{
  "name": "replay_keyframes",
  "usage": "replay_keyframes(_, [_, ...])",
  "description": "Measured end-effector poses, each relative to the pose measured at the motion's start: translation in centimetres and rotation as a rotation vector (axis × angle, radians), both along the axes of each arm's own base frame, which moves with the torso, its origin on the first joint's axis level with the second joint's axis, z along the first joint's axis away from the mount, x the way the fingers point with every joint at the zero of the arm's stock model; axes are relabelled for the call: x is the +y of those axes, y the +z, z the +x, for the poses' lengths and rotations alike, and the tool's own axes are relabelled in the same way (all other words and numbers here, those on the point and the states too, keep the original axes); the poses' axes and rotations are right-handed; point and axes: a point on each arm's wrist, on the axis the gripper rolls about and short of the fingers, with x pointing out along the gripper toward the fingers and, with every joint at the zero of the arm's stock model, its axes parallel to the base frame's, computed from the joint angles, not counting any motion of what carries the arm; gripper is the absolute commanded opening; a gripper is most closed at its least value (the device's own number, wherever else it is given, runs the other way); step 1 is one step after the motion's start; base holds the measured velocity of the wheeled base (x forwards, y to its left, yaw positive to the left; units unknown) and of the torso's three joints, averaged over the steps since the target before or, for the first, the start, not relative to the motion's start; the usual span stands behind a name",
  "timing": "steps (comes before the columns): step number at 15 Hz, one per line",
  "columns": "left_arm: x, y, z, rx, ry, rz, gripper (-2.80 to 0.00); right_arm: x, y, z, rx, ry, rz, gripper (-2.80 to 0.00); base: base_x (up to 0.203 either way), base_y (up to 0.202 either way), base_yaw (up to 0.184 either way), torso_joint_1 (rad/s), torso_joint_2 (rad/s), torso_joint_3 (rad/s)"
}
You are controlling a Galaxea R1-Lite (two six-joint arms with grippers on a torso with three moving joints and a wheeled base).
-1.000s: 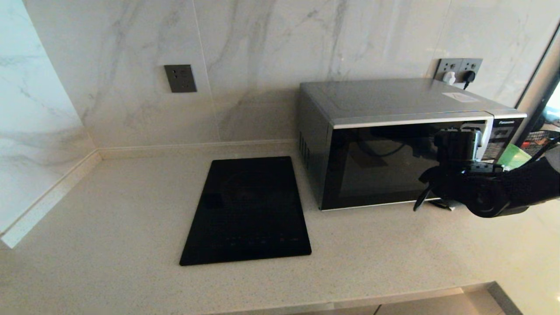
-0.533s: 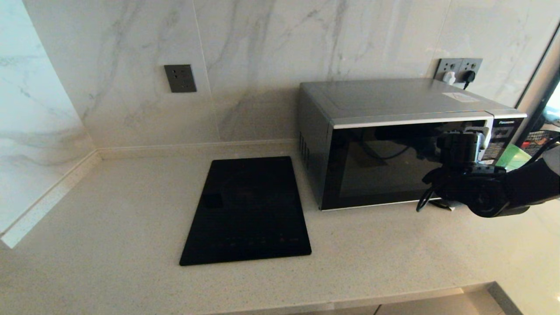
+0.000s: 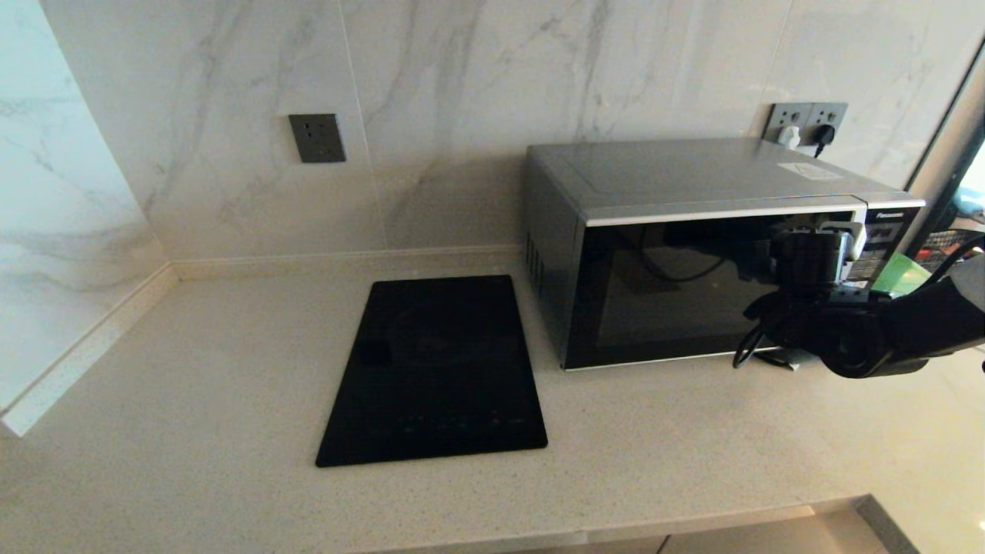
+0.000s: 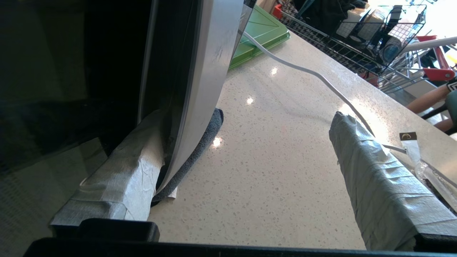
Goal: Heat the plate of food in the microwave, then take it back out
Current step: Open the microwave oven
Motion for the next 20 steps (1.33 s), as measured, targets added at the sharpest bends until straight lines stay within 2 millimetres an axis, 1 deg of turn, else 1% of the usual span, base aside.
replay_keyframes(1, [0.0, 0.0, 0.0, 0.0, 0.0, 0.0, -2.8, 0.0, -0.1, 0.1, 0.0, -0.001, 0.0, -2.8, 0.0, 0.0, 0.0, 0.0, 0.0, 0.0])
replay_keyframes(12, [0.0, 0.0, 0.0, 0.0, 0.0, 0.0, -2.8, 0.2, -0.6, 0.2, 0.0, 0.011, 0.006, -2.8, 0.0, 0.0, 0.0, 0.0, 0.0, 0.0])
replay_keyframes(17, [0.0, 0.0, 0.0, 0.0, 0.0, 0.0, -2.8, 0.9, -0.9, -0.5, 0.017, 0.002, -0.001, -2.8, 0.0, 0.0, 0.0, 0.0, 0.0, 0.0])
replay_keyframes(20, [0.0, 0.0, 0.0, 0.0, 0.0, 0.0, -2.8, 1.6, -0.6, -0.9, 0.004, 0.013, -0.004, -2.8, 0.0, 0.0, 0.0, 0.0, 0.0, 0.0])
